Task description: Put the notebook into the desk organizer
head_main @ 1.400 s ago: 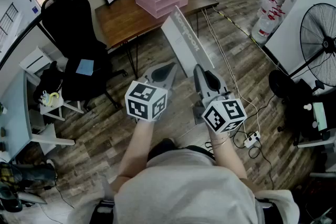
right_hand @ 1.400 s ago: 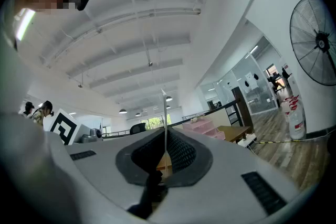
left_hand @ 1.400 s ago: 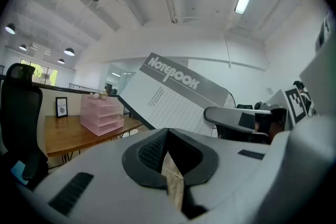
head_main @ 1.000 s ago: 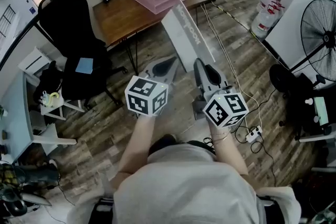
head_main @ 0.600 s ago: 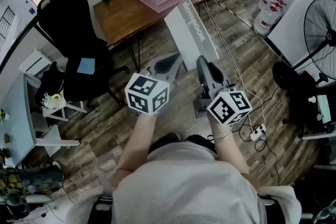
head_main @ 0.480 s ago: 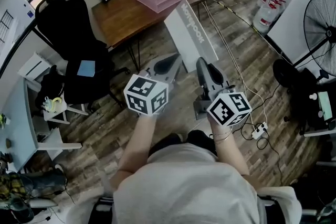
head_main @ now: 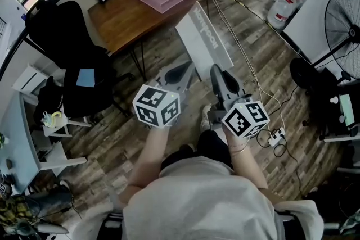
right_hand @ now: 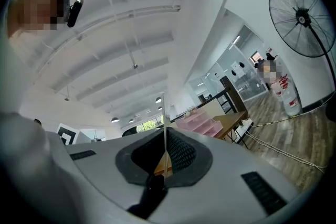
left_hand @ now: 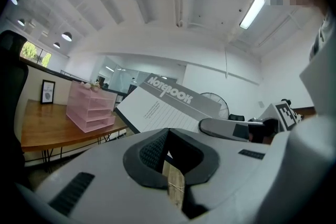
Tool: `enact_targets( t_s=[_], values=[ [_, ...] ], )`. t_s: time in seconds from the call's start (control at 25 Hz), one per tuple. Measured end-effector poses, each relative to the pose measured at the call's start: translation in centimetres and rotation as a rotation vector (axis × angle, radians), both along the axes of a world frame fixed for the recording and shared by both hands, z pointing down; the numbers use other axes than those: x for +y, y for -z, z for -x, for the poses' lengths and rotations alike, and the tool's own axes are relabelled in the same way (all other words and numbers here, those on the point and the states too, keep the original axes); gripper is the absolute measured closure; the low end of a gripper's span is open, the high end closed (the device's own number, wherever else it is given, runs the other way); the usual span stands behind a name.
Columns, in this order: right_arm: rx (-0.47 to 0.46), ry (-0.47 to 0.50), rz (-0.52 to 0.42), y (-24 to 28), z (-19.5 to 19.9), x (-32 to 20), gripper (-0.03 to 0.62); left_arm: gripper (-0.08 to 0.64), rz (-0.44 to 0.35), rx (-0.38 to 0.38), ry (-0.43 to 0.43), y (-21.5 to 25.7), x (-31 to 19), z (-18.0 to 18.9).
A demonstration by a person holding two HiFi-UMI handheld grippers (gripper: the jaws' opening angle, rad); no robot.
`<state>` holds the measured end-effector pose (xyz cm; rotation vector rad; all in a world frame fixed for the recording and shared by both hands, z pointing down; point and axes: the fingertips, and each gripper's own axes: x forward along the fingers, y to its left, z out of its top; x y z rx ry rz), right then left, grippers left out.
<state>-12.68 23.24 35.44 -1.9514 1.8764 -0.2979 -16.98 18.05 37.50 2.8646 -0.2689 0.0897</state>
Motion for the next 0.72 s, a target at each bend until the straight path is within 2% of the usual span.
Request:
enact_targets(
  t_s=[0.12, 0.32, 0.72],
  values=[
    [-0.007, 0.01, 0.001, -0.5, -2.4, -1.8, 0.574, 0.548, -0.007, -0.005, 0.008, -0.3, -1.5, -1.9],
    [-0.033, 0.078, -0.029, 0.3, -6.1, -6.7, 0.574, 0.548, -0.02, -0.015, 0.03, 0.3, -5.4, -6.3],
    [-0.025, 0.175, -0.076, 2.7, -14.6, -13.5, 0.574, 0.548, -0.034, 0.019, 0.123, 2.1, -12.1, -15.0]
  ],
)
